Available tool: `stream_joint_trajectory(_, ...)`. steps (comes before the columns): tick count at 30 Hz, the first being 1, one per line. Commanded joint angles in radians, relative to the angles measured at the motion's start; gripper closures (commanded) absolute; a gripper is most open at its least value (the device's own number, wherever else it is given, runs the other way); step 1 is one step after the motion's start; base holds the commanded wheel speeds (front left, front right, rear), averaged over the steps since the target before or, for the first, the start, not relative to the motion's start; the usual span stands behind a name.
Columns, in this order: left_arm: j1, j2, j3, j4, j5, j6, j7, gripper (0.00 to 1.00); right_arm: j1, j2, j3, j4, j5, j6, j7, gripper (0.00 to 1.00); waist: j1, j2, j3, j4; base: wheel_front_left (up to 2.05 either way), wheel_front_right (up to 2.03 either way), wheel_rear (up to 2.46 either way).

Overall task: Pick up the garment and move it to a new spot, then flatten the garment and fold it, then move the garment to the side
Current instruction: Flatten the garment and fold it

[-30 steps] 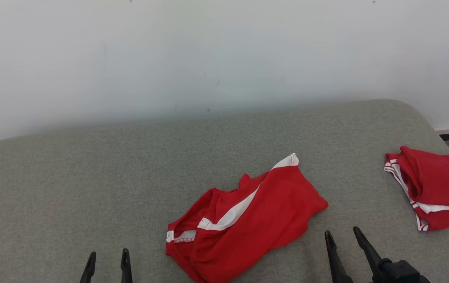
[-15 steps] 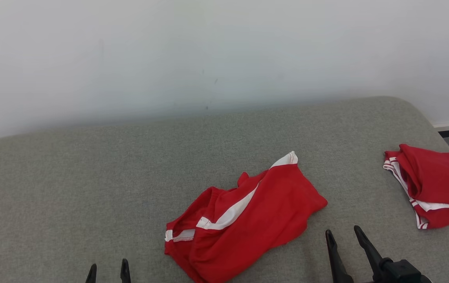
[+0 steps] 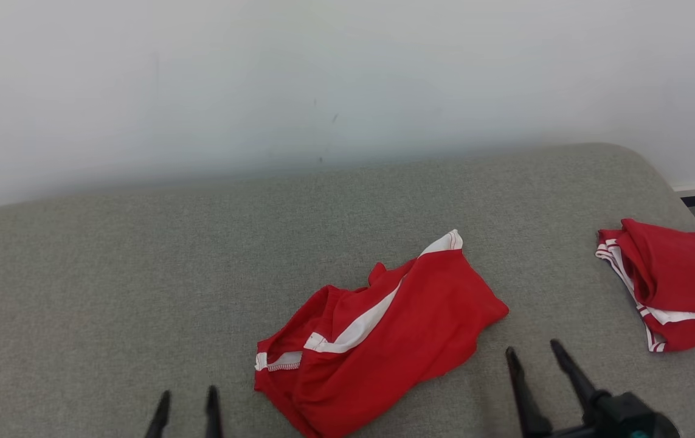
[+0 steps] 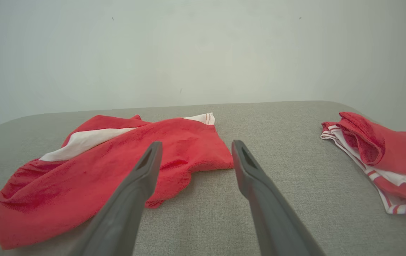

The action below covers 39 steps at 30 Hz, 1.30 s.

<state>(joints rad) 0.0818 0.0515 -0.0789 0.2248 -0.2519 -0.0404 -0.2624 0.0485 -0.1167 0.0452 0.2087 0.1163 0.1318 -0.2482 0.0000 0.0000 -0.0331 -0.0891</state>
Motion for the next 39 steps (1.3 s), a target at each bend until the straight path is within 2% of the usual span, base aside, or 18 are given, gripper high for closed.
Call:
stream_joint_trajectory(1,-0.043,-0.002,-0.029,0.029,-0.036,-0.021,0.022,0.0,-0.02,-0.023,-0.006,-0.021,-0.008,-0.003,0.009,0.0,0.0,0.0,0.002,0.001,0.0,0.0,0.0)
stream_joint_trajectory(6,-0.216,-0.001,-0.133,0.102,-0.099,-0.073,0.256,0.0,-0.04,-0.057,-0.012,-0.07,-0.006,-0.003,0.035,0.0,0.0,0.0,0.012,0.006,0.0,0.0,0.0)
stream_joint_trajectory(7,-0.254,-0.001,-0.146,0.118,-0.123,-0.076,0.309,0.0,-0.041,-0.059,-0.012,-0.075,-0.005,-0.003,0.037,0.0,0.0,0.0,0.015,0.005,0.0,0.0,0.0)
stream_joint_trajectory(8,-0.254,-0.001,-0.146,0.118,-0.123,-0.076,0.309,0.0,-0.041,-0.059,-0.012,-0.075,-0.005,-0.003,0.037,0.0,0.0,0.0,0.015,0.005,0.0,0.0,0.0)
stream_joint_trajectory(11,-0.36,0.001,-0.194,0.184,-0.152,-0.082,0.481,0.0,-0.037,-0.046,0.003,-0.076,0.004,-0.003,0.041,0.0,0.0,0.0,0.025,-0.007,0.0,0.0,0.0)
stream_joint_trajectory(14,-0.442,0.004,-0.216,0.243,-0.167,-0.084,0.595,0.0,-0.032,-0.031,0.02,-0.073,0.009,-0.003,0.039,0.0,0.0,0.0,0.036,-0.032,0.0,0.0,0.0)
stream_joint_trajectory(21,-0.526,0.018,-0.229,0.335,-0.198,-0.08,0.739,0.0,-0.043,-0.027,0.036,-0.059,0.017,-0.003,0.028,0.0,0.0,0.0,0.061,-0.089,0.0,0.0,0.0)
stream_joint_trajectory(29,-0.542,0.041,-0.235,0.359,-0.224,-0.082,0.809,0.0,-0.05,-0.033,0.041,-0.052,0.018,-0.003,0.021,0.0,0.0,0.0,0.072,-0.109,0.0,0.0,0.0)
stream_joint_trajectory(31,-0.54,0.043,-0.242,0.358,-0.239,-0.083,0.828,0.09,-0.052,-0.033,0.044,-0.05,0.018,-0.003,0.019,0.0,0.0,0.0,0.073,-0.11,0.0,0.0,0.0)
stream_joint_trajectory(32,-0.54,0.046,-0.247,0.358,-0.243,-0.085,0.838,0.16,-0.053,-0.033,0.046,-0.05,0.018,-0.003,0.019,0.0,0.0,0.0,0.074,-0.111,0.0,0.0,0.0)
stream_joint_trajectory(33,-0.54,0.048,-0.253,0.356,-0.248,-0.086,0.843,0.41,-0.054,-0.034,0.048,-0.049,0.018,-0.003,0.02,0.0,0.0,0.0,0.075,-0.111,0.0,0.0,0.0)
stream_joint_trajectory(34,-0.54,0.051,-0.257,0.352,-0.254,-0.087,0.846,0.51,-0.056,-0.035,0.049,-0.049,0.019,-0.003,0.019,0.0,0.0,0.0,0.075,-0.111,0.0,0.0,0.0)
stream_joint_trajectory(35,-0.539,0.052,-0.262,0.349,-0.26,-0.088,0.849,0.7,-0.059,-0.036,0.05,-0.049,0.019,-0.003,0.019,0.0,0.0,0.0,0.077,-0.111,0.0,0.0,0.0)
stream_joint_trajectory(37,-0.537,0.052,-0.271,0.34,-0.275,-0.089,0.852,0.99,-0.061,-0.039,0.052,-0.048,0.02,-0.003,0.018,0.0,0.0,0.0,0.078,-0.11,0.0,0.0,0.0)
stream_joint_trajectory(39,-0.536,0.056,-0.278,0.333,-0.279,-0.09,0.852,1.0,-0.064,-0.04,0.053,-0.048,0.021,-0.003,0.018,0.0,0.0,0.0,0.081,-0.108,0.0,0.0,0.0)
